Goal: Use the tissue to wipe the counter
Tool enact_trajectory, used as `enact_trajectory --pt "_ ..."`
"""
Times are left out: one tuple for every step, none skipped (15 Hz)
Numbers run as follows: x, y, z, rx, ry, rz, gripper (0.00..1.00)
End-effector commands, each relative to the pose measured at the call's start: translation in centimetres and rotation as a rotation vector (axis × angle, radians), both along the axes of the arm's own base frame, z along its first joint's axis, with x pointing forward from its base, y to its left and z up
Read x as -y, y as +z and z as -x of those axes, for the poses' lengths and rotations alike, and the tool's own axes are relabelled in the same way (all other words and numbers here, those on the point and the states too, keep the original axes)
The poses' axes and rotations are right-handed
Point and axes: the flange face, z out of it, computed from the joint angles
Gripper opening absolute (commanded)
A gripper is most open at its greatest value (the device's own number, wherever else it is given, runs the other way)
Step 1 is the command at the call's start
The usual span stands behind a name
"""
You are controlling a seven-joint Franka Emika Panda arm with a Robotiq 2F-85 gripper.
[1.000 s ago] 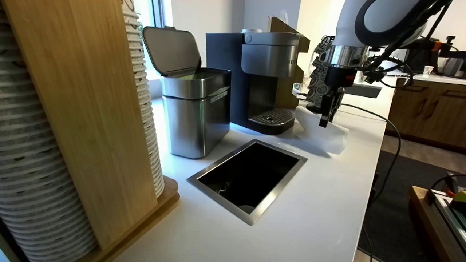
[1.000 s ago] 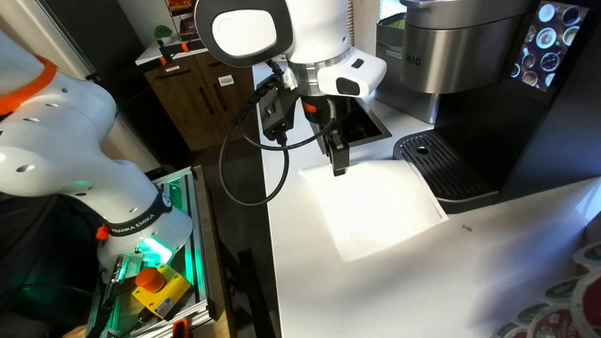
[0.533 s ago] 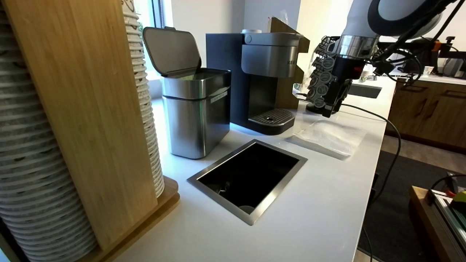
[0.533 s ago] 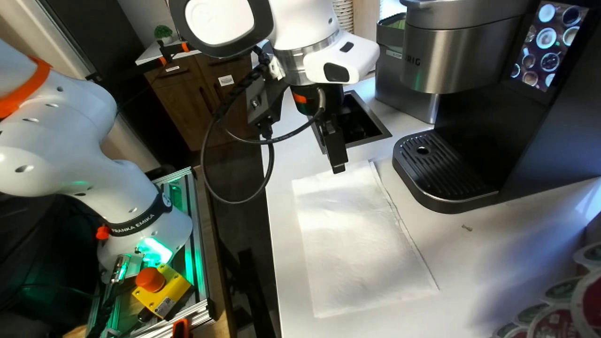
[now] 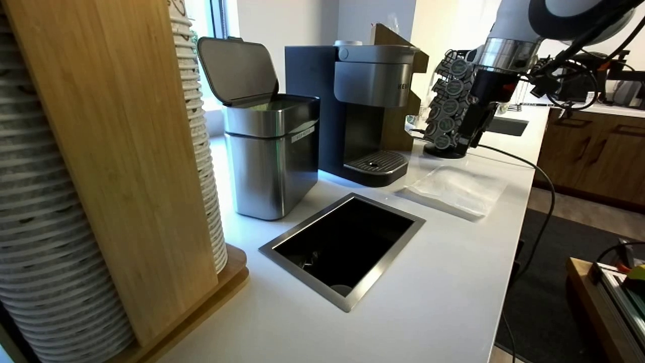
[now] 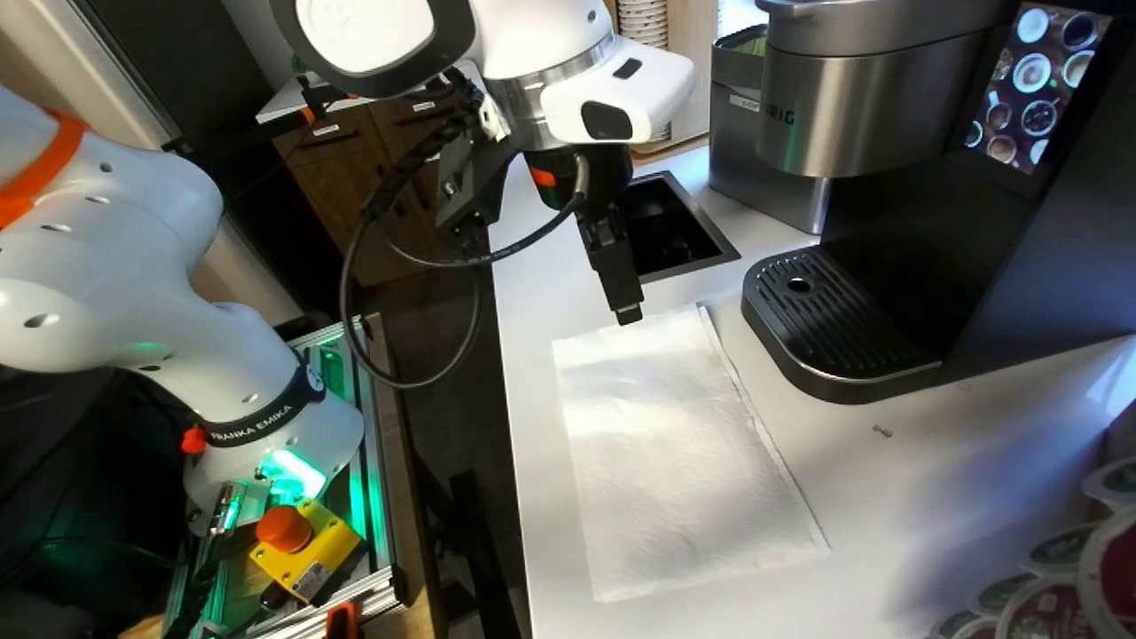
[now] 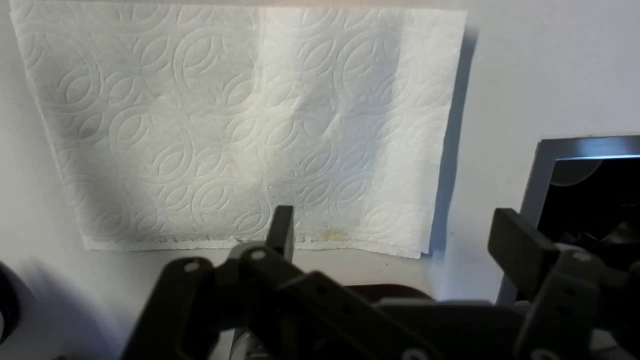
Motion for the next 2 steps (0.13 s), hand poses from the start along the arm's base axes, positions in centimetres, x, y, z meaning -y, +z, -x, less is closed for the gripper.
enact_trajectory --pt "0.00 0.09 0.06 0.001 0.000 0.001 1.00" --pt "-0.01 0.11 0.09 0.001 0.000 0.001 1.00"
